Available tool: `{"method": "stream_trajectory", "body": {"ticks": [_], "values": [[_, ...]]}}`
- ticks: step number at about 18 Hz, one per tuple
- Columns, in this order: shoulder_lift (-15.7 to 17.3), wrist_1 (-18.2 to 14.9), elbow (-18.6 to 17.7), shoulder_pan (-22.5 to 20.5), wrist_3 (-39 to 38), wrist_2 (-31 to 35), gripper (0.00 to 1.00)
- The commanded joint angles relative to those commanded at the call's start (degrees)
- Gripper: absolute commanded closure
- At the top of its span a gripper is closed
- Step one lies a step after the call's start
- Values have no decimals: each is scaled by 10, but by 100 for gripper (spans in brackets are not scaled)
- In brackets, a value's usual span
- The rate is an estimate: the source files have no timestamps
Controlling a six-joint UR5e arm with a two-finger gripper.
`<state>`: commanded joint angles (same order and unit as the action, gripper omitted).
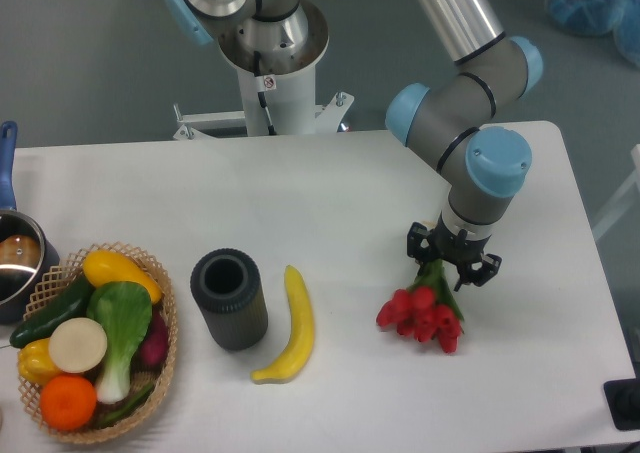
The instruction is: Place the flowers on the table
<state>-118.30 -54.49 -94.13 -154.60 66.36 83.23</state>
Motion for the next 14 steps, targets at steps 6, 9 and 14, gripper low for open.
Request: {"method": "stream_trajectory", "body": {"ticks": [6, 9, 14], "values": [[13, 0, 11, 3, 0, 3, 0], [35, -1, 22, -1, 0, 1, 0], [46, 0, 51, -11, 29, -9, 0]]}}
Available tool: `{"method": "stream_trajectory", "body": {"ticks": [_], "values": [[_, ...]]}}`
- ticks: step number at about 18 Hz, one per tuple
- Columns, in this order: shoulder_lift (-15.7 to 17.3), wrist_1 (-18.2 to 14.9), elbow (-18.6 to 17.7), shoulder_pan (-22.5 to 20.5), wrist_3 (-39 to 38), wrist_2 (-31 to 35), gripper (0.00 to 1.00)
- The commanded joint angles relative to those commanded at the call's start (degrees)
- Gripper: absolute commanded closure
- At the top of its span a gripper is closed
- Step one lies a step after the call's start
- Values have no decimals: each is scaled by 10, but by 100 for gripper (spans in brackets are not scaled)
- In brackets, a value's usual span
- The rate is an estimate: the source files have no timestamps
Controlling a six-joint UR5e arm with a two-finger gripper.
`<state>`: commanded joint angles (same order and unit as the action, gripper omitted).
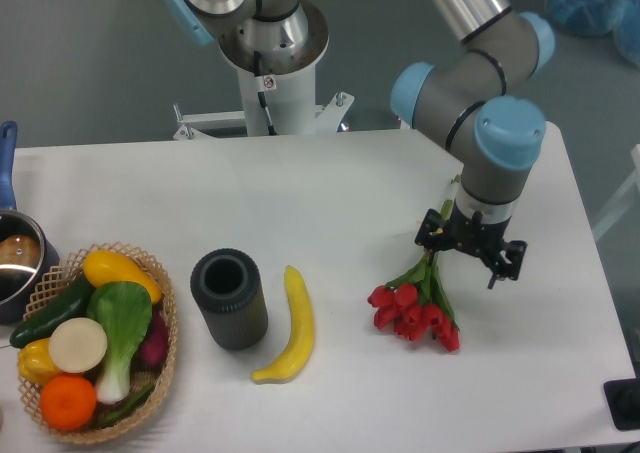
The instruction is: Place the flowers on the table
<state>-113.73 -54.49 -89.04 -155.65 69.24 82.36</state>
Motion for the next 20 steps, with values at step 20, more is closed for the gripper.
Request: {"method": "stream_trajectory", "body": {"ticks": [20], "values": [[108, -33, -54, -64, 294, -21, 0]]}}
